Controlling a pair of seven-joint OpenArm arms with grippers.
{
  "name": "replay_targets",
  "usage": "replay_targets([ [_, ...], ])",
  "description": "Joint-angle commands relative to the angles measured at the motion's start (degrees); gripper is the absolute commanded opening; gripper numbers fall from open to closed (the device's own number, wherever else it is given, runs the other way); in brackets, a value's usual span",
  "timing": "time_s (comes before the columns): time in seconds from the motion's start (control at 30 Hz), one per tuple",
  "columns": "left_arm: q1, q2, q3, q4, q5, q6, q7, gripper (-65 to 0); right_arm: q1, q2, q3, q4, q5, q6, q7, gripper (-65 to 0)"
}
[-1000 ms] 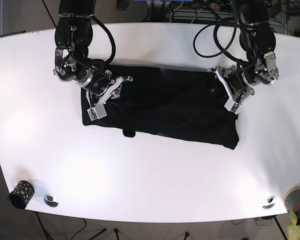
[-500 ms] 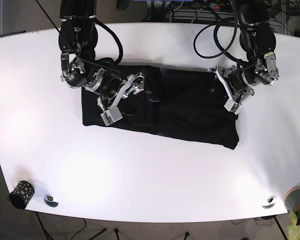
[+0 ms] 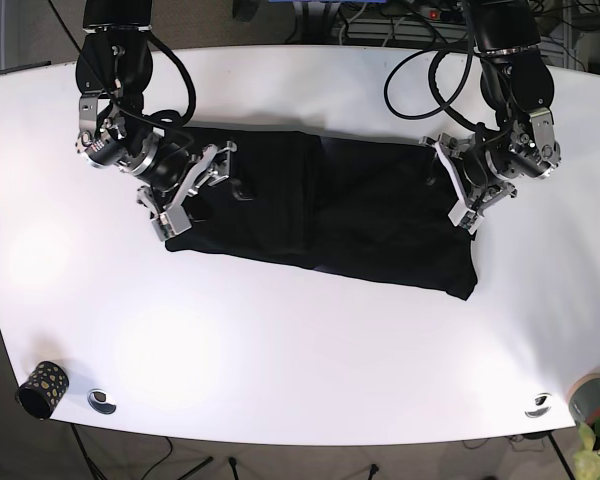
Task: Fold the T-shirt properly
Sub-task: 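Fold the strip end held by the right gripper toward the middle, then grasp the strip's remaining end with the left gripper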
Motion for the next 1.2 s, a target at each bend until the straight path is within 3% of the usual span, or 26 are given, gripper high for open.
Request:
replay_targets([
  [0.0, -1.95, -0.29, -0.03, 3.13, -1.0, -0.01, -0.79, -36.9, 1.29, 0.59, 1.77, -1.7, -1.88, 0.51, 0.79, -16.6],
  [0.13, -2.92, -0.29, -0.03, 4.45, -1.09, -0.01, -0.09, -36.7, 2.26, 0.59, 2.13, -7.86, -3.2, 0.6, 2.29, -16.8],
  [0.37, -4.33, -0.46, -2.31, 4.27, -5.57, -0.01, 0.0, -20.8, 3.05, 0.77, 1.77, -16.82, -3.55, 0.6, 7.83, -16.5],
  [0.6, -6.08, -0.46, -7.24, 1.1, -6.1, -0.01, 0.0, -15.4, 3.31, 0.59, 1.77, -19.73, -3.29, 0.6, 8.09, -16.6],
  [0.93, -12.77, -1.96, -17.35, -15.25, -6.19, -0.01, 0.0, -14.6, 3.31, 0.51, 1.77, -19.64, -3.2, 0.6, 8.09, -16.6],
  [1.17, -17.16, -3.54, -17.26, -26.85, -6.19, -0.01, -0.18, -14.6, 3.31, 0.51, 1.77, -19.64, -3.2, 0.6, 8.09, -16.8],
])
